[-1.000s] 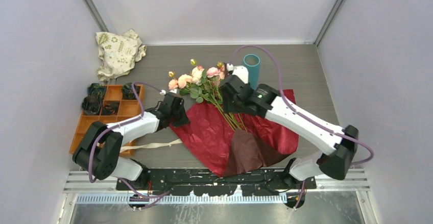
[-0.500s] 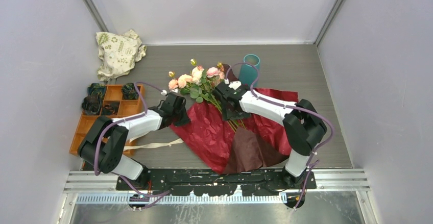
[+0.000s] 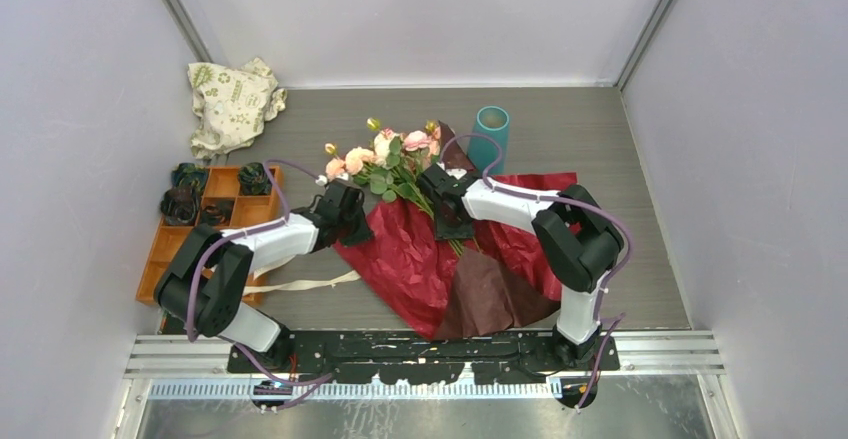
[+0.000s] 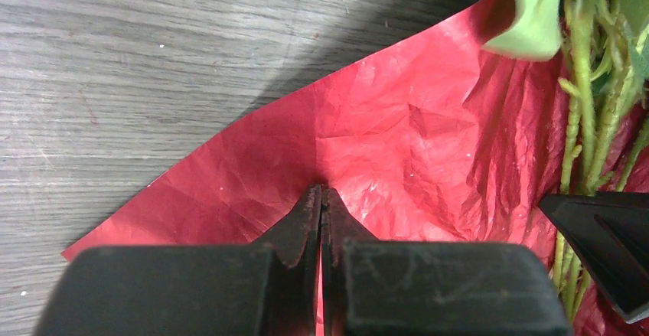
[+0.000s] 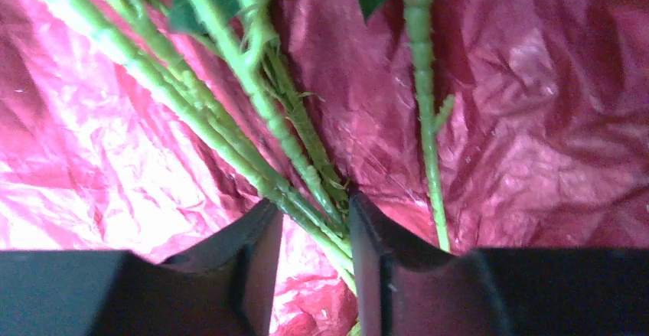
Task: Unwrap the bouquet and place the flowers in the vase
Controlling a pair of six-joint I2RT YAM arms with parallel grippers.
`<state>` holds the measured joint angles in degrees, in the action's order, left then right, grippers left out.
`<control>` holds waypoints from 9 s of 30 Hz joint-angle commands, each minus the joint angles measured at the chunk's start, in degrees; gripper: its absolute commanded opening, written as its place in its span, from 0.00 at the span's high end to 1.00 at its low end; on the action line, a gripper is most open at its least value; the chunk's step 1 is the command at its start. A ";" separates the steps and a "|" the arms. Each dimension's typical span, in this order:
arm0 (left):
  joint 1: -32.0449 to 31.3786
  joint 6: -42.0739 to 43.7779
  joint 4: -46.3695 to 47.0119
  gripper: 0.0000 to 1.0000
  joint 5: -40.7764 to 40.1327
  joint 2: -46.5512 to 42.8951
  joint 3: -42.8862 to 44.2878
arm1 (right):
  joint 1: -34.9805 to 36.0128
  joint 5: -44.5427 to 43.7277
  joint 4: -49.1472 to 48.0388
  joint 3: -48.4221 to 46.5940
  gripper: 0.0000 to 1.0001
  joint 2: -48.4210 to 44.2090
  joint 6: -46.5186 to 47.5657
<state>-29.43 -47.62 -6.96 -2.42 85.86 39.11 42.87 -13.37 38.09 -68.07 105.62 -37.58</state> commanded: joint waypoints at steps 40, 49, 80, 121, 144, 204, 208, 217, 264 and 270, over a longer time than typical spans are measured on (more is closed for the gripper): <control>9.76 4.90 4.30 1.00 15.58 -6.56 -0.04 | 0.41 4.12 13.13 -53.78 0.38 26.87 12.19; 7.16 4.64 5.82 1.00 15.80 0.73 3.35 | 0.35 2.31 17.28 -44.25 0.38 16.54 11.14; 6.71 3.72 8.63 1.00 14.95 7.34 3.52 | 19.27 5.32 14.60 10.85 0.43 -27.68 -9.50; -5.48 6.39 -18.38 0.99 -10.78 -33.47 7.14 | 11.79 -18.04 21.78 -25.92 0.40 -4.92 2.49; -5.09 5.43 -11.86 1.00 -13.30 -15.17 4.42 | -2.90 -17.71 19.79 -5.25 0.43 -6.89 -1.61; -4.46 8.95 -25.71 0.97 -22.37 -32.49 11.07 | -9.29 -1.59 13.95 -64.44 0.44 37.28 14.45; -4.49 8.86 -26.12 0.97 -22.23 -32.82 10.95 | -10.01 -3.18 14.53 -65.06 0.45 38.40 13.52; -4.45 8.51 -26.15 0.97 -22.04 -33.38 10.55 | -11.16 1.67 12.85 -63.26 0.81 39.60 14.76; -4.33 8.07 -28.76 0.95 -23.22 -39.67 9.83 | 1.65 -8.87 -0.37 -36.66 0.99 -5.11 18.51; -4.38 8.78 -28.10 0.95 -22.85 -39.04 11.19 | 1.68 -18.99 -15.00 -30.01 0.99 -15.83 25.76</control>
<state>-34.11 -38.81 -37.10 -25.43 46.96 48.03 44.47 -23.62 36.67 -102.96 96.77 -18.09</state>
